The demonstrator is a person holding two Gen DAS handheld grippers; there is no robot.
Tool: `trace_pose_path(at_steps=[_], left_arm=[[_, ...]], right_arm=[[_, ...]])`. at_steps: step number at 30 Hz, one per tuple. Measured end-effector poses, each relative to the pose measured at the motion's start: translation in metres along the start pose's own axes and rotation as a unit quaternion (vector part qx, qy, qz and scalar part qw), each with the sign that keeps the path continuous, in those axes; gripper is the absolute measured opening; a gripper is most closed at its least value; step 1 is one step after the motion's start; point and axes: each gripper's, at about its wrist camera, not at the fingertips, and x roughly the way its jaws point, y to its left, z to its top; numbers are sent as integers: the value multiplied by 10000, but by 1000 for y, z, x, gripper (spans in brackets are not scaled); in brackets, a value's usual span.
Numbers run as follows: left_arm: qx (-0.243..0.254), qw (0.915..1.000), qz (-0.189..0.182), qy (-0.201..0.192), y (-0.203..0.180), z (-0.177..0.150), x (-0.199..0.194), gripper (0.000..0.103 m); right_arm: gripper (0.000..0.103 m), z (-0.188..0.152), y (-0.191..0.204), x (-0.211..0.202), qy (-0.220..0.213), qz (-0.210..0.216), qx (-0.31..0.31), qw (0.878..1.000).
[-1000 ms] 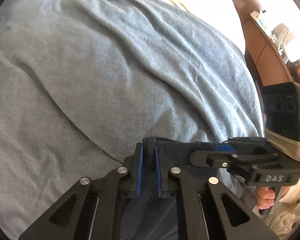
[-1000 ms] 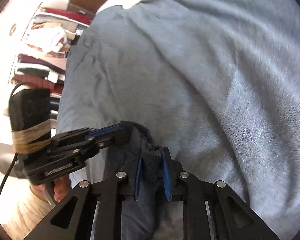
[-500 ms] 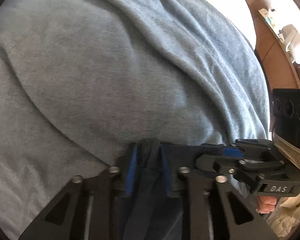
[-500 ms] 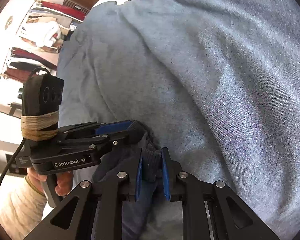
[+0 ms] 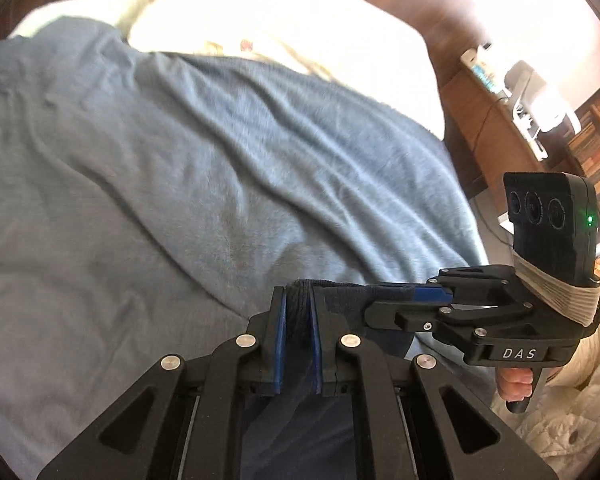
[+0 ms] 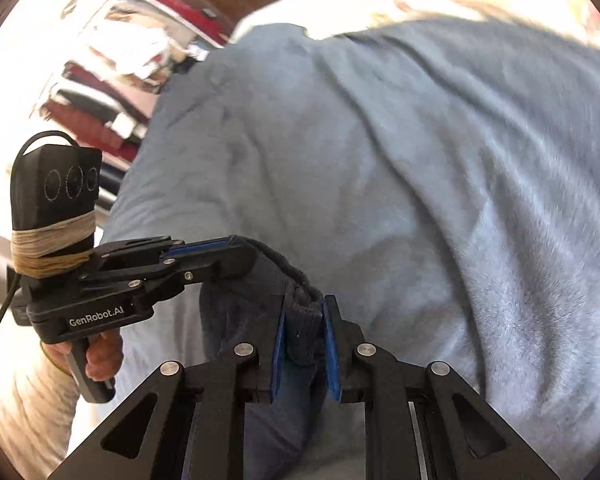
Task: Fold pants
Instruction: 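Lift the cuff end with both grippers and fold it over toward the waistband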
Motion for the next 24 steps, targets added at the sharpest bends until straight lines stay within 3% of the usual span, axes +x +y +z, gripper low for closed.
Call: trace_pose_path(at_steps=[11, 24], left_arm=[[-30, 9982, 455, -385, -42, -58, -81, 12], [-635, 9931, 735, -661, -54, -192, -150, 12]], right_arm=[[18, -37, 93, -55, -21, 216, -1157, 9931], [18, -132, 189, -70, 409, 326, -2227, 9735]])
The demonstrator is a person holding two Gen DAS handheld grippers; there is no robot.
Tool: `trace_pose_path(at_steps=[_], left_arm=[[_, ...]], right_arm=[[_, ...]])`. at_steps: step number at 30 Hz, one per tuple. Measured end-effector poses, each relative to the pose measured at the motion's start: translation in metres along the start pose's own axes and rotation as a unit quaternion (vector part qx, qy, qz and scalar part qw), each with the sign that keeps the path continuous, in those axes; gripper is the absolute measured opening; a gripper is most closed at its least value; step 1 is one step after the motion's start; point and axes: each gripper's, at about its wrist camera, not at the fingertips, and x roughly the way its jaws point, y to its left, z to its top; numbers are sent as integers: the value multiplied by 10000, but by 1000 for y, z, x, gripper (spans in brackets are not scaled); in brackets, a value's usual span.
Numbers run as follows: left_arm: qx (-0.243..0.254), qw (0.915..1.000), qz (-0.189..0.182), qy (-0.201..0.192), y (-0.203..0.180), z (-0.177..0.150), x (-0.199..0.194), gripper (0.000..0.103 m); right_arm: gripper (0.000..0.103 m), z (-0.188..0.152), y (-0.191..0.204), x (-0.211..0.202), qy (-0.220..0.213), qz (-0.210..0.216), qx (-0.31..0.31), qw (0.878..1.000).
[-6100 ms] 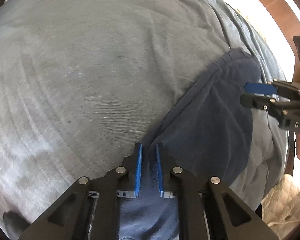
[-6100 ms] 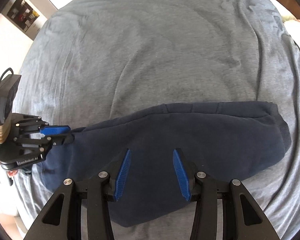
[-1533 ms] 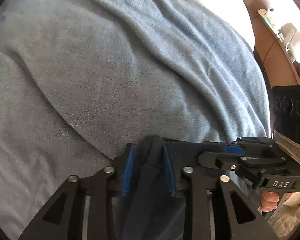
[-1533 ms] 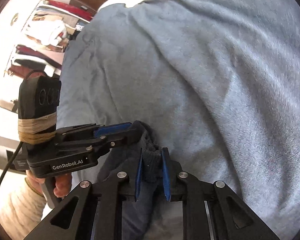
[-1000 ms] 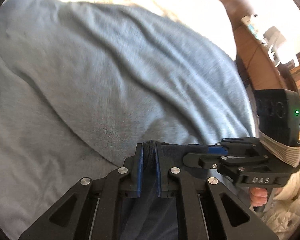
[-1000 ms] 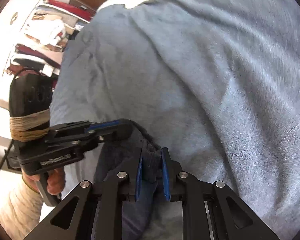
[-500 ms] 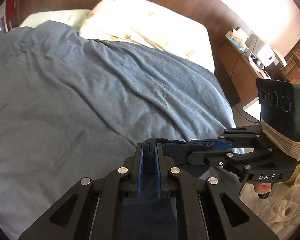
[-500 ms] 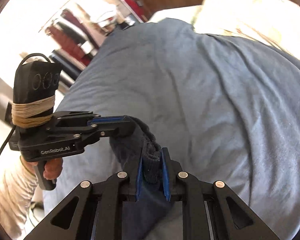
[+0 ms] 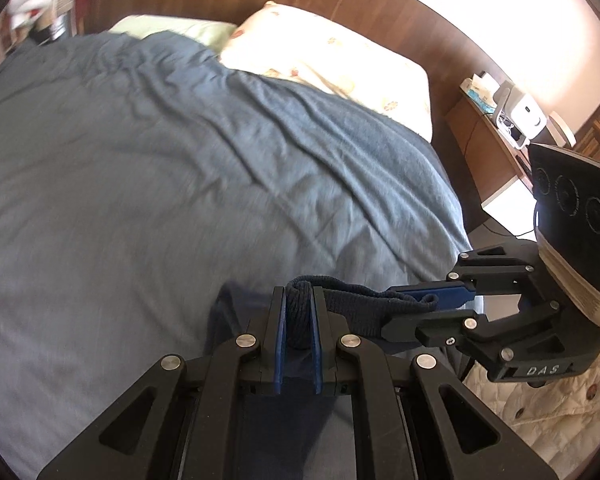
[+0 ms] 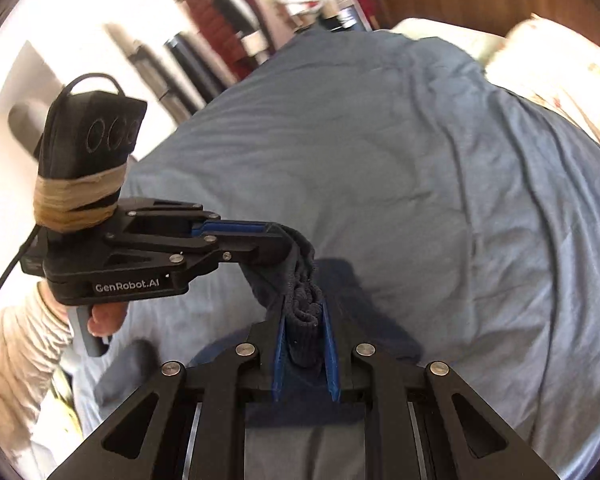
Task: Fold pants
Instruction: 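Lift the cuff end with both grippers and fold it over toward the waistband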
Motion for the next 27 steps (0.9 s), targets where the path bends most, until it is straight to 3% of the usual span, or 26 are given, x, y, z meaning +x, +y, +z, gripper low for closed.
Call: trace_pose_path(at_steps=[12, 19, 23, 27], left_arm=[[-763, 9969, 186, -41, 48, -117, -17, 12], [-1329, 9905, 345, -35, 69, -175, -18, 12], [-1695, 9844, 455, -114, 75, -202, -25, 12], [-2368, 9657, 987, -392, 78, -236, -50, 12]], right_arm=[[17, -67, 90, 62, 574, 54, -823, 9949], [17, -107, 130, 97, 851, -110, -1346, 9872], [17, -126, 149, 111, 918, -256, -1848, 9781], [17, -142, 158, 120, 1068, -307, -2108, 9712]])
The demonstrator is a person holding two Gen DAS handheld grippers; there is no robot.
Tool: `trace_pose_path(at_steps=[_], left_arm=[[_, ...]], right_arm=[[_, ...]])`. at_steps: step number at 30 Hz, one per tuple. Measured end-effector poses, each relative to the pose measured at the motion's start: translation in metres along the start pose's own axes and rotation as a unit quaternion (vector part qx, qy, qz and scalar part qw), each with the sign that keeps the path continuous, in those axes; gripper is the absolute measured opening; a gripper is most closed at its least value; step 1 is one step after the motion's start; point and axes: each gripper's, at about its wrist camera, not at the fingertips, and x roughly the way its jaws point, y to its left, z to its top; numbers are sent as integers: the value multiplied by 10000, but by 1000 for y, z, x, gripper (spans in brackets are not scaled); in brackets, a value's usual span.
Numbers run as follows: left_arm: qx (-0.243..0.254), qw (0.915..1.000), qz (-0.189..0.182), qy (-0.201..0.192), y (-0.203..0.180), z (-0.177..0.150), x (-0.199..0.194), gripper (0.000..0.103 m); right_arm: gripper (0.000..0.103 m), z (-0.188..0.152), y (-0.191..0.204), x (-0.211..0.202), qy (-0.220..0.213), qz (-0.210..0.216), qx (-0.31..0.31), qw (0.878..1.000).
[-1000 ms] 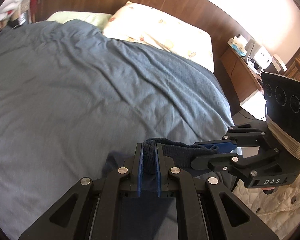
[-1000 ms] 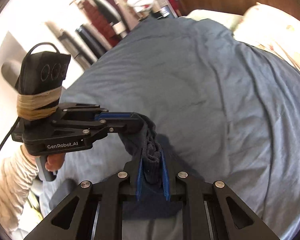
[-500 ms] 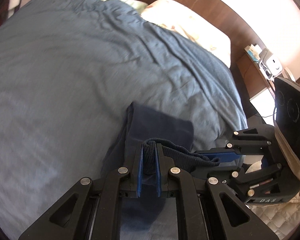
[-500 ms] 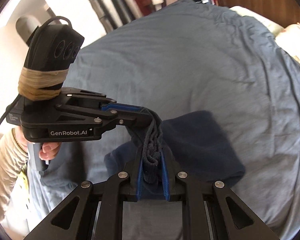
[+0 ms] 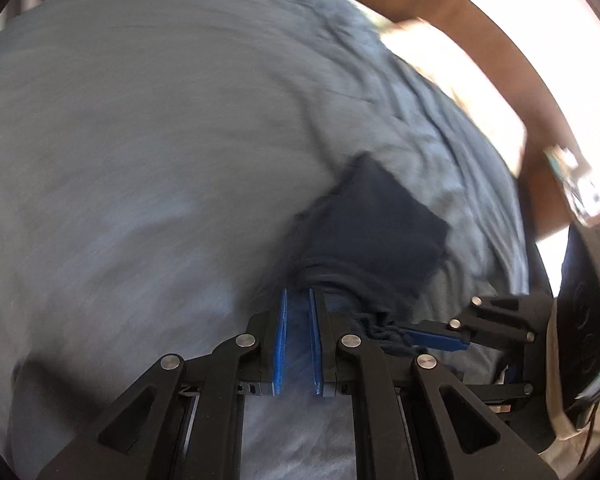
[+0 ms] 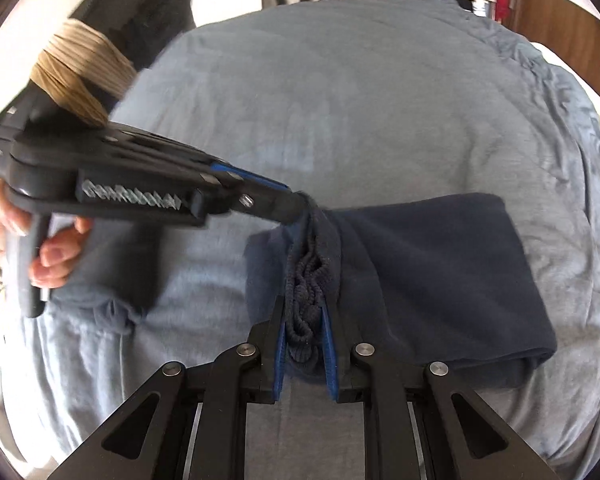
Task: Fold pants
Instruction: 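Lift the cuff end with both grippers and fold it over toward the waistband, then open both grippers and release the folded sweatpants onto the bed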
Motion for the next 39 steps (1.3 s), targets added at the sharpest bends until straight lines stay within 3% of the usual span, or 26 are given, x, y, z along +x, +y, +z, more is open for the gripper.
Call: trace_pose_path(at_steps=[6, 8, 12, 14, 17, 21, 26, 29, 30, 32, 34, 39], left_arm=[[-744, 9960, 356, -341, 8, -38, -31, 14], [-939, 9944, 326, -363, 5, -44, -31, 20], [-1285, 9902, 241, -493, -10, -56, -31, 24], [-1401, 9882, 191, -593, -19, -56, -31, 25], [-1602, 9839, 201, -763, -34, -57, -28, 29], [-1757, 9799, 280, -906, -59, -53, -11, 33], [-1993, 9746, 647, -789, -63, -50, 18, 32], [-2199, 9695, 846, -673, -57, -52, 32, 15], [-2279, 9670, 925, -664, -55, -53, 35, 5], [-2429, 9621, 1040, -672, -51, -57, 36, 5], [-2751, 9517, 1177, -683, -45, -63, 37, 4], [-3205, 9331, 1446, -751, -38, -72, 37, 4]], right_arm=[[18, -11, 14, 15, 231, -5, -377, 9990], [23, -15, 19, 19, 287, 47, -563, 9980], [33, -19, 28, 11, 341, 554, -921, 9936], [33, -22, 28, -3, 320, 734, -1049, 9913], [33, -24, 11, -21, 318, 787, -837, 9929], [44, -19, -33, -41, 151, 413, -341, 9985], [44, -5, -100, -48, 30, -52, 378, 9993], [44, 2, -123, -49, -12, -199, 653, 9977], [44, 3, -130, -49, -46, -250, 788, 9966], [44, 5, -135, -45, -67, -314, 998, 9945], [44, 6, -145, -41, -66, -413, 1346, 9900], [44, 8, -156, -33, -33, -276, 1859, 9822]])
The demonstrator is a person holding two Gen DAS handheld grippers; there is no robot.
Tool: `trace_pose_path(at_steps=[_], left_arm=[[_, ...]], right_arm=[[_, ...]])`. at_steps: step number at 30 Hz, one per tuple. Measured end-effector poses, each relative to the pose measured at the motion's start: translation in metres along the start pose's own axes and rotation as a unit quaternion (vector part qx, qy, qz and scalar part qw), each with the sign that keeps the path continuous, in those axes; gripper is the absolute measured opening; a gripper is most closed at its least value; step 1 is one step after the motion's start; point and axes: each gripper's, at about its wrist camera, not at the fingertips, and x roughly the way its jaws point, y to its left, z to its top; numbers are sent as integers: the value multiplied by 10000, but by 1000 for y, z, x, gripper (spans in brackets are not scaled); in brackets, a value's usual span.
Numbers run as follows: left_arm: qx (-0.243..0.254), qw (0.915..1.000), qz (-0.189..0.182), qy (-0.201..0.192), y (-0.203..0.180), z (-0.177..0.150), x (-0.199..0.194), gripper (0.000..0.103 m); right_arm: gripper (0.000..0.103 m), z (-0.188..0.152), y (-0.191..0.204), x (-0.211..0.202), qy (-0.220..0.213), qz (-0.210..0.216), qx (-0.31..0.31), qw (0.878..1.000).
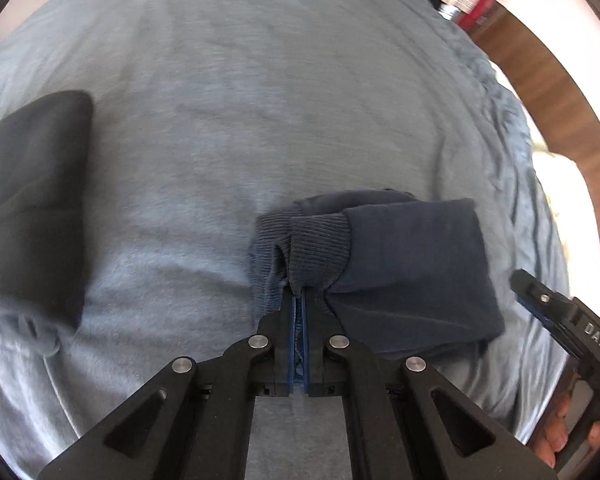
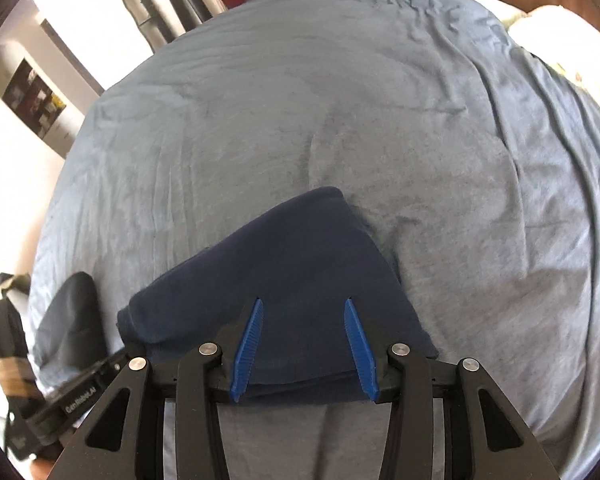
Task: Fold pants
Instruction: 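Open both grippers and release the folded sweatpants onto the bed, then grasp the folded cuff end with the left gripper while the right gripper grasps the fold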
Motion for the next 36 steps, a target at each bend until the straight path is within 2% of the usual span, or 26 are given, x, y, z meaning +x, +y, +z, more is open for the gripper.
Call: trace_pose_path(at_steps=[2, 4, 5, 7, 9, 12, 14, 17, 19, 22, 25, 29, 36], left_arm=[[-162, 9999, 48, 27, 7, -3, 5, 6], [-260, 9996, 111, 70, 11, -6, 8, 17], [-249, 9996, 118, 84, 10, -7, 7, 22], [-151, 9996, 247, 64, 8, -8, -3, 33], [-27, 9989, 455, -69, 3, -10, -19, 35], [27, 9993, 329, -179, -3, -10, -34, 48], [61, 9995, 236, -183, -9, -8, -39, 53], [173, 9989, 295, -315, -19, -4, -39, 60], [142, 9986, 349, -365, -19, 1, -35, 64], [108, 9985, 388, -376, -16, 10, -24, 66], [174, 9991, 332, -193, -15, 12, -10, 66], [91, 9998, 197, -11, -13, 11, 8, 67], [62, 9997, 169, 136, -6, 10, 33, 68]], right_arm=[[44, 0, 0, -1, -27, -68, -72, 9999], [48, 1, -4, 1, -49, -179, -109, 9998], [55, 1, -7, 3, -27, -231, -100, 9997], [56, 2, -13, 3, -19, -300, -92, 9995], [56, 2, -17, 4, -5, -328, -110, 9994], [56, 5, -23, 3, 62, -299, -137, 9994], [56, 6, -25, 2, 85, -275, -191, 9994], [56, 8, -26, 2, 196, -212, -278, 9992], [64, 9, -28, 4, 279, -169, -264, 9991], [65, 13, -31, 8, 322, -240, -310, 9987], [65, 18, -31, 15, 281, -418, -523, 9974], [65, 22, -33, 28, 324, -371, -558, 9972], [65, 20, -40, 44, 435, -423, -519, 9968]])
